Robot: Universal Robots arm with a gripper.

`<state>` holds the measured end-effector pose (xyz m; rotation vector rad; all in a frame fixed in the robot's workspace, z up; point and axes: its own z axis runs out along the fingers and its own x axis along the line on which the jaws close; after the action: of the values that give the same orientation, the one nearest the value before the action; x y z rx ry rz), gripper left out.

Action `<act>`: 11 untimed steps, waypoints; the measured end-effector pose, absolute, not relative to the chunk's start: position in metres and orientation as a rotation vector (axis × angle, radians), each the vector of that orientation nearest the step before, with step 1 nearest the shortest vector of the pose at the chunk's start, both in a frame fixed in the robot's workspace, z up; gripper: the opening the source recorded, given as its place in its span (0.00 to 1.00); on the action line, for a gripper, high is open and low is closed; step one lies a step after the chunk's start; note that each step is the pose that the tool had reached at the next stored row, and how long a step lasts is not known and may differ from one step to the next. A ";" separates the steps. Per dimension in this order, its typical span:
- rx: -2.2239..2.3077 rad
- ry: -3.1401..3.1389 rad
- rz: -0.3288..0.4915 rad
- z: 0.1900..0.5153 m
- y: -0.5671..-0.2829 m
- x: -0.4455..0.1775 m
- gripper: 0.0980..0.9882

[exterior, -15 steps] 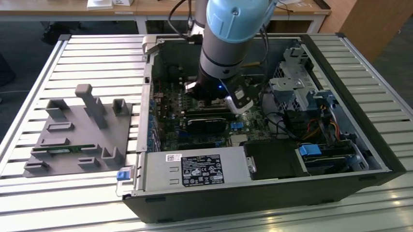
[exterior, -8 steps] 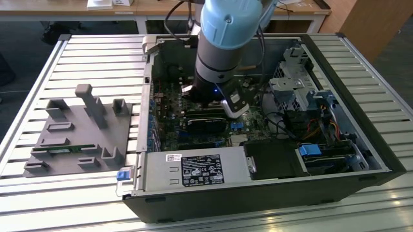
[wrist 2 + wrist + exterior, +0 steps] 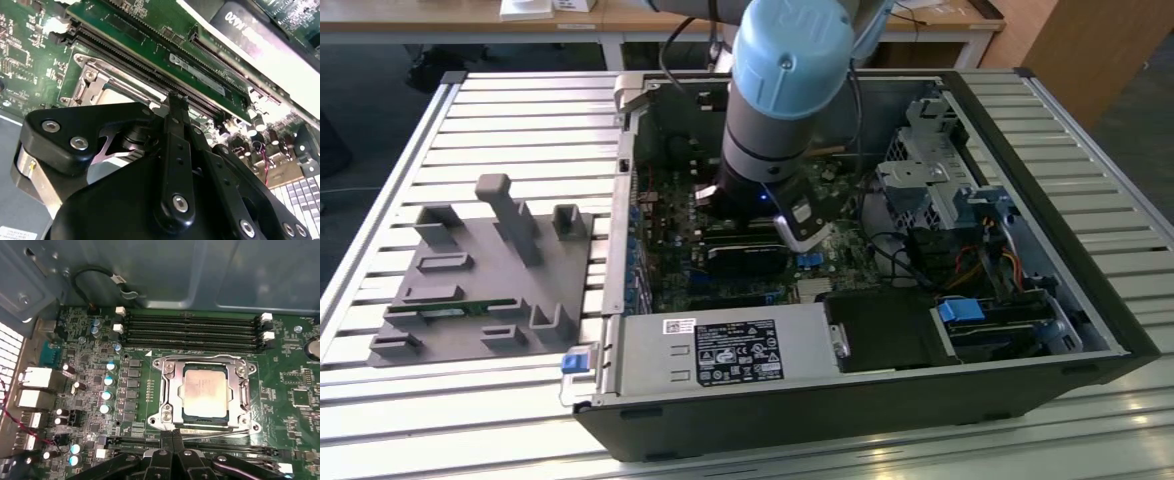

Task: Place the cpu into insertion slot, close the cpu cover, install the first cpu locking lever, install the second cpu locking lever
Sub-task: 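Install the second cpu locking lever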

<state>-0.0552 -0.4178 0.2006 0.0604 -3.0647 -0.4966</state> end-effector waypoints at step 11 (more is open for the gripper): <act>0.060 -3.064 -0.499 0.195 -0.418 -0.065 0.01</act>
<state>-0.0646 -0.4178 0.1947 0.0604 -3.0644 -0.4990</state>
